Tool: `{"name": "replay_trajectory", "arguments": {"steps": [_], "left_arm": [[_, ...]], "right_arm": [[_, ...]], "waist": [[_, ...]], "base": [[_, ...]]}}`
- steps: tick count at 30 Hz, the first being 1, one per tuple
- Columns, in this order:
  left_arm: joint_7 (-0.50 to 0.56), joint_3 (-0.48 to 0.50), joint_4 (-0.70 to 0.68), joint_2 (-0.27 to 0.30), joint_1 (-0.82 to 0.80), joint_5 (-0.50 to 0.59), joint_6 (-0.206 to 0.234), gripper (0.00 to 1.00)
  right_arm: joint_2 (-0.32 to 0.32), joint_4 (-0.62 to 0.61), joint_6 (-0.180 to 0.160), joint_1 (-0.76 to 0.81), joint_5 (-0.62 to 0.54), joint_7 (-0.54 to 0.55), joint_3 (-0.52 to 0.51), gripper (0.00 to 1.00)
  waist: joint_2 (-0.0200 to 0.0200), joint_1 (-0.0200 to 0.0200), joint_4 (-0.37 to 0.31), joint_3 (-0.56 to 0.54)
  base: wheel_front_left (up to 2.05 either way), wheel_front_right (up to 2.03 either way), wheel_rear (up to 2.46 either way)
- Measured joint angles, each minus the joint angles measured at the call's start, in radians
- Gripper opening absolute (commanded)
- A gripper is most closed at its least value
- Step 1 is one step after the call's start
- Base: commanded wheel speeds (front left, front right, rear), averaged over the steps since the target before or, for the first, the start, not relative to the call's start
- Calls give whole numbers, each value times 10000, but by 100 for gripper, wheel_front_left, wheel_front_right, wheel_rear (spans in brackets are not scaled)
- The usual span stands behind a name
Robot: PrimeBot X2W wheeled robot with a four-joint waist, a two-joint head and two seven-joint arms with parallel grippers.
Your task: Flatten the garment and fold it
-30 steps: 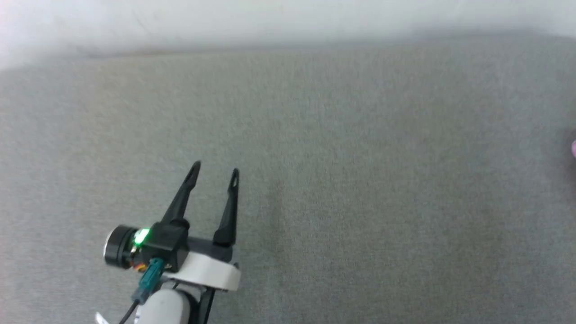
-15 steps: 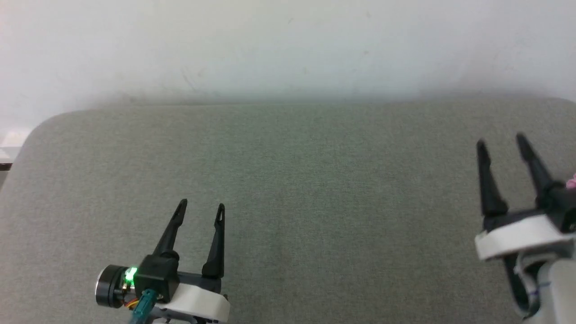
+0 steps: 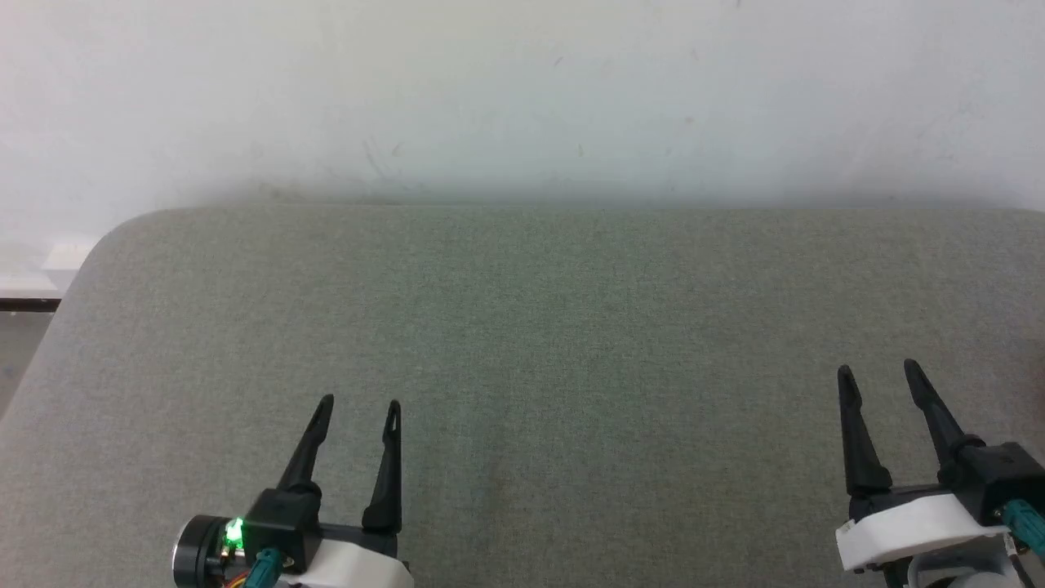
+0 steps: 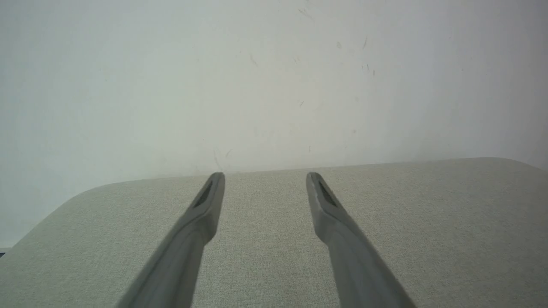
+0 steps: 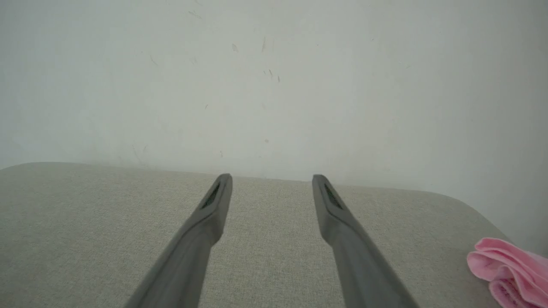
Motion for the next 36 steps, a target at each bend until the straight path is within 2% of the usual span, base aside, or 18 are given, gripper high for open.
{"name": "replay_trajectory", "arguments": {"steps": [9, 10, 36], "left_arm": [[0, -17, 100, -61, 51, -25, -2, 100], [0, -23, 100, -63, 51, -27, -4, 0], [384, 130, 84, -79, 38, 25, -6, 0]], "right_arm": [[13, 29, 0, 80, 98, -15, 127, 100], [13, 36, 0, 82, 111, -15, 130, 0], [4, -36, 2, 79, 84, 366, 228, 0]], "waist": [[-2, 0, 119, 64], [-2, 0, 122, 71], [-2, 2, 124, 68]], "base": [[0, 0, 0], [0, 0, 0], [0, 0, 0]]}}
